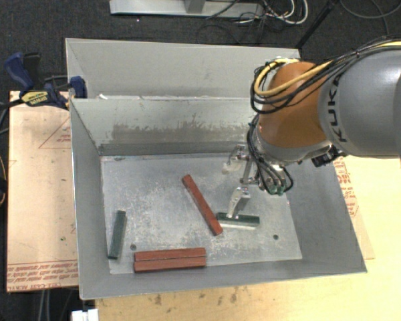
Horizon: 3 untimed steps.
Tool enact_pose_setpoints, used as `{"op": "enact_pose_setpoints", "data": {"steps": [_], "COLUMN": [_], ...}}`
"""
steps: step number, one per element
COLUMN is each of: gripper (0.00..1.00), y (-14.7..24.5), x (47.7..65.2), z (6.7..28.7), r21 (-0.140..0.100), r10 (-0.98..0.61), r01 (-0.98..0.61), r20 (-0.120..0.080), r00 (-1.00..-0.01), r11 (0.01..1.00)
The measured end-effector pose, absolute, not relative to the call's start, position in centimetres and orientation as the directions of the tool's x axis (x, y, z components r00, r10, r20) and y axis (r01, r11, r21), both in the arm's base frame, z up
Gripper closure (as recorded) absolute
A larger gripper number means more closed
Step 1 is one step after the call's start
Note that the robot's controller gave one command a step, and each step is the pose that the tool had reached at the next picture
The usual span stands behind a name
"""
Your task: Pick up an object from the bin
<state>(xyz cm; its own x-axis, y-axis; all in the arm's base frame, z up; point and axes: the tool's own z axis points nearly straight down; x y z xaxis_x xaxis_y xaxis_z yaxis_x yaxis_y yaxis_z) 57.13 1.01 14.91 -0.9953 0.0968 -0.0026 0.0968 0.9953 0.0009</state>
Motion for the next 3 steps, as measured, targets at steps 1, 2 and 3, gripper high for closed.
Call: {"op": "enact_pose_setpoints", "data": {"steps": [1, 2, 3], "gripper": [1.0, 1.0, 1.0], "y": [-1.2, -1.2, -4.2], "x": [55.0, 55.0, 55.5], "z": [7.9, 7.9, 24.1], "r21": [0.003, 0.003, -0.001], "r10": [0.068, 0.068, -0.023], "r01": [0.068, 0.068, -0.023], "r20": [-0.016, -0.017, -0.008], "r00": [-0.998, -0.998, -1.0], "r11": [0.998, 0.998, 1.0]}}
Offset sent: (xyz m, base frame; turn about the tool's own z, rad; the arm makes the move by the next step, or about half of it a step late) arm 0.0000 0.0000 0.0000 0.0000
